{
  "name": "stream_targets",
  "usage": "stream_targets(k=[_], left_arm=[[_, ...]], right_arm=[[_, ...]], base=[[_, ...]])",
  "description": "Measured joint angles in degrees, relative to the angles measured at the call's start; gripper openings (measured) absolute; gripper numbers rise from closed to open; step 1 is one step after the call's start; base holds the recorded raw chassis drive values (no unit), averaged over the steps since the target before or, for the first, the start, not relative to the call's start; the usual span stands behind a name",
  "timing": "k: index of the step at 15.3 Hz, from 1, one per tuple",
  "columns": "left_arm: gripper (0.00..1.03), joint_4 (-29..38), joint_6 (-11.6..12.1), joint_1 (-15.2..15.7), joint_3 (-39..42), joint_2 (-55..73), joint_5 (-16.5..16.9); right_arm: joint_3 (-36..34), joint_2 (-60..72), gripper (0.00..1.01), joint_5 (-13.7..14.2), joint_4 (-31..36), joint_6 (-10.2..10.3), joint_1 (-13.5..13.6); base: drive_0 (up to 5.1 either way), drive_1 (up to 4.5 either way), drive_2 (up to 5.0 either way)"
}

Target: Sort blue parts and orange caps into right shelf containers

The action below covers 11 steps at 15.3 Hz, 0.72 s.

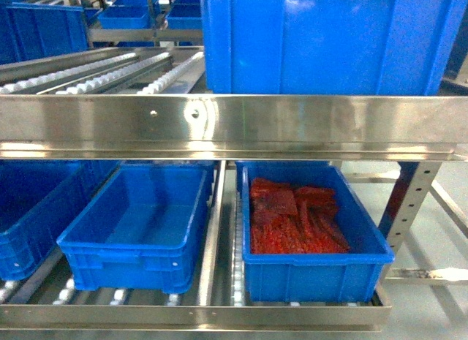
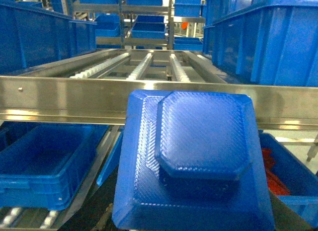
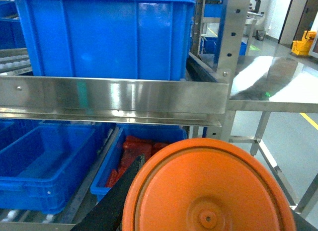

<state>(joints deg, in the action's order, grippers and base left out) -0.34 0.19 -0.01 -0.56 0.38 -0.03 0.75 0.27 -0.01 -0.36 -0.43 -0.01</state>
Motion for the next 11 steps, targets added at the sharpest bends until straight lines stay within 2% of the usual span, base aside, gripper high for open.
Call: stream_targets(k=[11], left_arm=[[0.43,-0.07,0.02,0.0,0.0,0.0,0.0]], right_arm=[[0.0,0.0,0.44,0.0,-0.09,0.0,0.0]], base=[[-4.9,2.45,2.4]])
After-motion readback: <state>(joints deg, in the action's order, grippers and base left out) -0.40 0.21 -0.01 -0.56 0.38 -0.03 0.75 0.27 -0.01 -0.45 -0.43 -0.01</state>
